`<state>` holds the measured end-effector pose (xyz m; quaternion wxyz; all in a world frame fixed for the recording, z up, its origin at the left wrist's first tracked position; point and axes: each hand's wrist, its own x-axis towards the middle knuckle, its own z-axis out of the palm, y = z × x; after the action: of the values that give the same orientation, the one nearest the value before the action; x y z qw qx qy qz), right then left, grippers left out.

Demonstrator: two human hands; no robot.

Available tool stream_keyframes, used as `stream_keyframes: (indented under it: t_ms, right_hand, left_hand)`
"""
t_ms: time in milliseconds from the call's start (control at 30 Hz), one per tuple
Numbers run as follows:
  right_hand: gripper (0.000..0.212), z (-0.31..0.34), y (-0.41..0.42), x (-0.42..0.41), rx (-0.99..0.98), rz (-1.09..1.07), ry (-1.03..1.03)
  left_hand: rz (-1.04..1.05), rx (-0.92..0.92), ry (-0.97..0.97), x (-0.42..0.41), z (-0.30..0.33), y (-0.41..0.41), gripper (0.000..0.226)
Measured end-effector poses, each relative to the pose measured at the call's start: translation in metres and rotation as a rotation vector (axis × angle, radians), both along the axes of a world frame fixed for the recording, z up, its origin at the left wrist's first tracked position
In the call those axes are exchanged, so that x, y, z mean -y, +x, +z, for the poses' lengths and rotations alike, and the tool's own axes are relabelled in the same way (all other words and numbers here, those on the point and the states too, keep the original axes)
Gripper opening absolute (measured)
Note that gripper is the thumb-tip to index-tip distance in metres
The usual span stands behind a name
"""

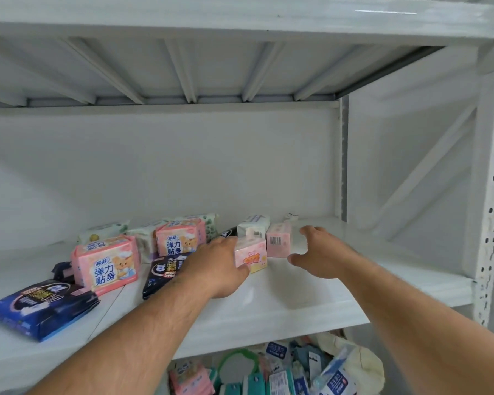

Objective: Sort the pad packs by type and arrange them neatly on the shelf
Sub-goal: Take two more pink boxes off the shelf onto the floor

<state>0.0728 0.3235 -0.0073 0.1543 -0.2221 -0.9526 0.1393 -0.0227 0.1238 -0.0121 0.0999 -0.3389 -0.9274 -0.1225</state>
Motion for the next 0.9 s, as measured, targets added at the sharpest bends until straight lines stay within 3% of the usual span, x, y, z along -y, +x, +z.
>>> stream_keyframes:
  t_ms: [267, 533, 633, 900]
  right_hand:
    - [0.084, 0.002, -0.073, -0.036, -0.057, -0.020, -0.237]
    - [0.100, -0.003, -0.121, -0.068, 0.031, 0.059, -0.377]
    - [0.101, -0.004, -0.125, -0.073, 0.084, 0.075, -0.277]
    - [0.093, 0.010, -0.078, -0.057, 0.222, 0.120, 0.061]
  left_hand:
    - [-0.041, 0.050, -0.006, -0.025, 0.008, -0.059, 0.066]
    - [-0.010, 0.262, 0.120, -0.027, 0.002, -0.084, 0.077]
    - [-0.025, 0.338, 0.145, -0.021, 0.002, -0.088, 0.090]
    - [-0.059, 0.391, 0.052, -0.004, 0.010, -0.069, 0.078]
